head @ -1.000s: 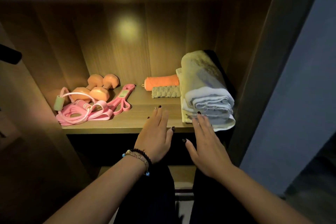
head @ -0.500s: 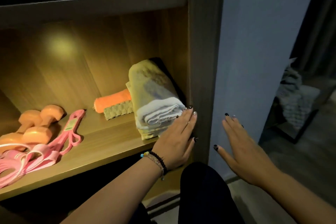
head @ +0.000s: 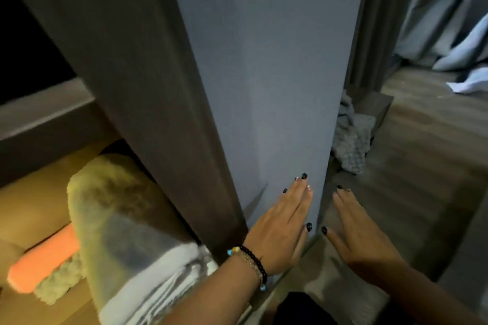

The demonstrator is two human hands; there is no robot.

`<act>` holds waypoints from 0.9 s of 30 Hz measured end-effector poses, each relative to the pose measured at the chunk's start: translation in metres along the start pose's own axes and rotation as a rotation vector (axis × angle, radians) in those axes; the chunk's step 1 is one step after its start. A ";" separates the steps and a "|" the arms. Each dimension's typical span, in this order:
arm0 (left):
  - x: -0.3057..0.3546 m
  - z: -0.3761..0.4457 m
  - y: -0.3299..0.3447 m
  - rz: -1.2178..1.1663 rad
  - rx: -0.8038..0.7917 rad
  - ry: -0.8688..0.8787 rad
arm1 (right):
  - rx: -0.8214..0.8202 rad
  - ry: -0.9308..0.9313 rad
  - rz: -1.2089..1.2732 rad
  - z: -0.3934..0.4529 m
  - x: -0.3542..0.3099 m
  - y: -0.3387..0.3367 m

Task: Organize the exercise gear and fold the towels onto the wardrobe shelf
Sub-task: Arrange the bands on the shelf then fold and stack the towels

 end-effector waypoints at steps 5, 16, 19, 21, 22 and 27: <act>-0.001 0.065 -0.039 -0.088 -0.141 -0.004 | 0.011 0.025 -0.123 0.022 -0.008 -0.075; 0.016 0.202 -0.101 -0.285 -0.231 -0.168 | -0.099 0.161 -0.167 0.061 0.040 -0.208; 0.019 0.222 -0.103 -0.325 -0.235 -0.254 | -0.101 0.153 -0.172 0.075 0.050 -0.229; 0.023 0.230 -0.103 -0.353 -0.246 -0.288 | -0.096 0.168 -0.143 0.083 0.056 -0.242; 0.023 0.234 -0.102 -0.367 -0.248 -0.296 | -0.090 0.180 -0.123 0.086 0.058 -0.247; 0.021 0.250 -0.101 -0.385 -0.255 -0.278 | -0.074 0.209 -0.109 0.095 0.063 -0.266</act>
Point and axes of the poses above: each hand's wrist, its own z-axis towards the middle knuckle, its own y-axis out of the palm, x = y × z, the point moved 10 cm from there along z, towards the middle knuckle, and after that the axes turned 5 degrees about y, right-handed, at the moved point
